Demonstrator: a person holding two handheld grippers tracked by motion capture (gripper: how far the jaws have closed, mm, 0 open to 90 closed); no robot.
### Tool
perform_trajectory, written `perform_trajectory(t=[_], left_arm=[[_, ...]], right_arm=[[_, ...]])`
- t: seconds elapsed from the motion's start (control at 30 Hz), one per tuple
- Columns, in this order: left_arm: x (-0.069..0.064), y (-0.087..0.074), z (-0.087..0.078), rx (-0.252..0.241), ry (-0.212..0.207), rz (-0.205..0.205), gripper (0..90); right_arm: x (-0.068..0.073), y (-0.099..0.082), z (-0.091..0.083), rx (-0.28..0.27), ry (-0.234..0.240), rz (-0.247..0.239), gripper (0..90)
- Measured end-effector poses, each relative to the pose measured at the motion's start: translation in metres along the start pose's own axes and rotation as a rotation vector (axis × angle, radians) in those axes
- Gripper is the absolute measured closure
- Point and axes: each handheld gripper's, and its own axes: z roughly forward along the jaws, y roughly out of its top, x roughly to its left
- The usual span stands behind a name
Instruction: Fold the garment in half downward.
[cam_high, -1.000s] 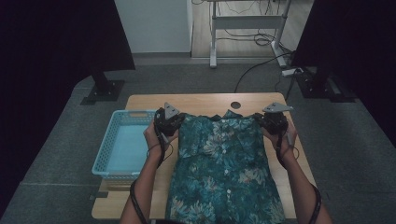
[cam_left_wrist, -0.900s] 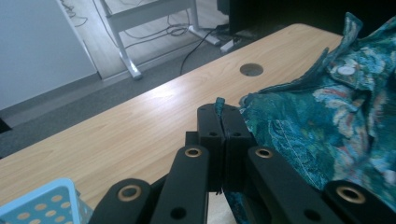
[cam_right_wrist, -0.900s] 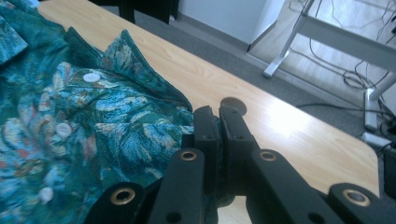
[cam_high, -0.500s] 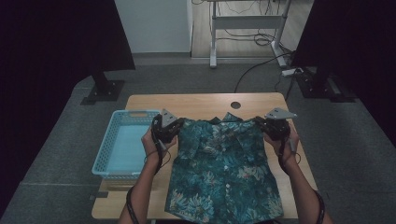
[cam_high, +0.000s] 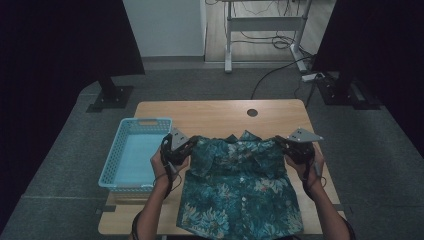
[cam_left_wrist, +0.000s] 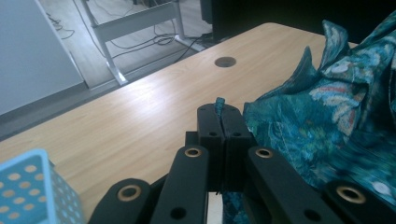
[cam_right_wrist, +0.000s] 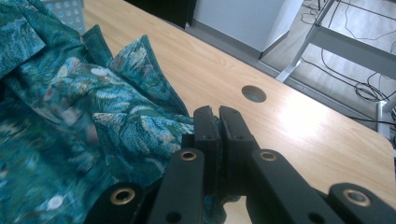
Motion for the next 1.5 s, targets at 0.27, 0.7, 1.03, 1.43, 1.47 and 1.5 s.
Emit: perform_trajectory(t=[0.27,0.7,1.03,1.43,1.47,1.5], left_arm=[[-0.011,-0.014,-0.015,-0.001,-0.008,0.022,88.6],[-0.025,-0.043,-0.042,0.005,-0.04,0.04,88.5],[-0.029,-0.067,-0.05,0.033,-0.083,-0.025,88.5],[-0.031,-0.069,-0.054,0.048,-0.103,-0.03,88.5],[-0.032,-0.069,-0.056,0.048,-0.107,-0.032,88.5],[-0.033,-0.069,-0.058,0.047,-0.112,-0.033,88.4]], right_arm=[[0.012,-0.014,-0.013,0.003,0.008,-0.017,86.1],[0.033,-0.037,-0.032,0.001,0.055,-0.015,86.1],[0.052,-0.062,-0.039,0.024,0.115,-0.003,86.0],[0.054,-0.071,-0.045,0.031,0.144,0.016,86.0],[0.055,-0.071,-0.047,0.032,0.145,0.016,85.9],[0.056,-0.071,-0.049,0.031,0.15,0.02,85.9]])
